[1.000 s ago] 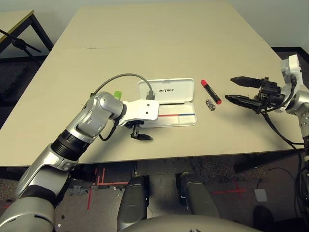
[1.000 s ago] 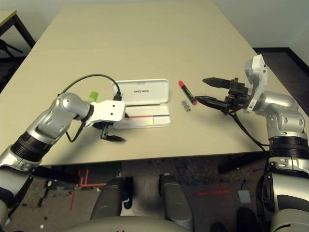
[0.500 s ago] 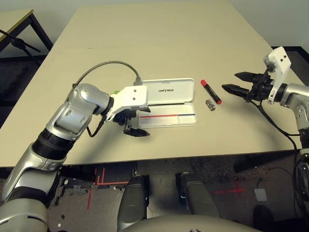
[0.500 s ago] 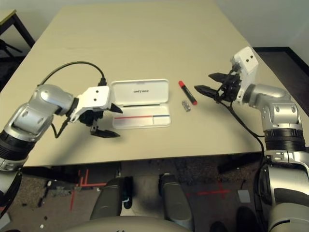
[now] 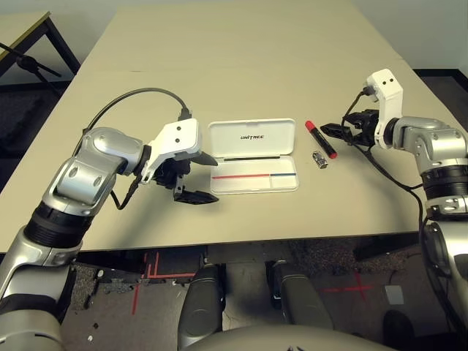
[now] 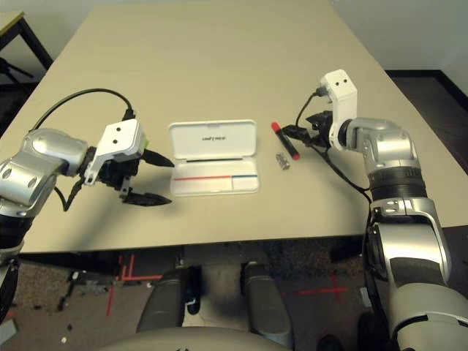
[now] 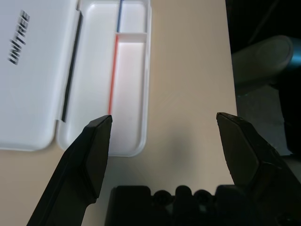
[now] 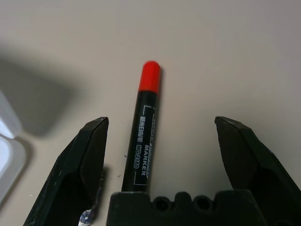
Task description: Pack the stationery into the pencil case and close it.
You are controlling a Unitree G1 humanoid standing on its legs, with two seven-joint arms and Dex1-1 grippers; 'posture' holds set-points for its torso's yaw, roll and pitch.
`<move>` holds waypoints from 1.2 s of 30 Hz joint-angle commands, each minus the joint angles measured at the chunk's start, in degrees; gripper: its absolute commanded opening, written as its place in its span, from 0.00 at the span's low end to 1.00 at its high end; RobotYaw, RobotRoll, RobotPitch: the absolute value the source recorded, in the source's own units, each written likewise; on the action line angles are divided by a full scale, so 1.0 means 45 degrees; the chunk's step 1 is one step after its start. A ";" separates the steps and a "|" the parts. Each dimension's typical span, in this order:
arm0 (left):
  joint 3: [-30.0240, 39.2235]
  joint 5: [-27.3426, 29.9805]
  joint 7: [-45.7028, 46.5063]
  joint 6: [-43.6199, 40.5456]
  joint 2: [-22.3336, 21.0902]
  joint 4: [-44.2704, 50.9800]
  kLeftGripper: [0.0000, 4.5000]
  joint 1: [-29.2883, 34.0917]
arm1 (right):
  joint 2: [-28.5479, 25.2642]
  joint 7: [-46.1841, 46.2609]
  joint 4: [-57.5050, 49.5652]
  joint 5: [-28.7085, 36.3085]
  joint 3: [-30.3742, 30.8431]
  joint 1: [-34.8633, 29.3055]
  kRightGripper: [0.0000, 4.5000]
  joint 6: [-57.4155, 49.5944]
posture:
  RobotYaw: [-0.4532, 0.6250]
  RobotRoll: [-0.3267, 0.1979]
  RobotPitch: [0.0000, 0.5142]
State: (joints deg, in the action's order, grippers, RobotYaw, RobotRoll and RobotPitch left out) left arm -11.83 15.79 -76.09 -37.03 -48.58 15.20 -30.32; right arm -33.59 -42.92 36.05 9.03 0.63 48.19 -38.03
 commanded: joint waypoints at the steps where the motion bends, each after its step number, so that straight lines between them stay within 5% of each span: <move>1: 0.0120 0.0333 0.0178 -0.0279 -0.0220 0.0425 0.99 0.0159 | 0.0244 0.0351 0.0684 -0.0381 0.0204 0.0231 1.00 -0.0042 | 0.45 0.62 0.33; 7: 0.0104 0.0516 0.0434 -0.0482 -0.0182 0.0467 0.99 0.0080 | 0.0823 0.0803 0.1640 -0.0717 0.0378 0.0315 1.00 0.0216 | 0.45 0.62 0.34; 9: 0.0121 0.0568 0.0496 -0.0555 -0.0200 0.0545 1.00 0.0117 | 0.0890 0.0852 0.1725 -0.0964 0.0537 0.0228 0.91 0.0453 | 0.45 0.62 0.34; 19: 0.0120 0.0663 0.0727 -0.0508 -0.0299 0.0454 1.00 0.0223 | 0.0884 0.0927 0.1487 -0.1082 0.0330 0.0232 0.12 0.0439 | 0.45 0.62 0.34; 28: 0.0227 0.0535 0.0780 0.0082 -0.0471 -0.0132 1.00 0.0448 | 0.0026 0.0250 0.0065 -0.1071 0.0332 -0.0035 0.12 -0.0242 | 0.44 0.62 0.34; 36: 0.0500 0.0482 0.0736 0.0618 -0.0722 -0.0980 1.00 0.0386 | -0.1998 -0.2227 -0.2256 -0.0600 0.0298 -0.1000 0.12 -0.0140 | 0.42 0.62 0.35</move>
State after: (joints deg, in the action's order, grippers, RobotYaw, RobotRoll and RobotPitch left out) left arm -10.28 17.99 -72.56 -34.99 -50.77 11.75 -28.60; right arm -41.43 -49.97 28.74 4.94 1.87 44.84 -38.92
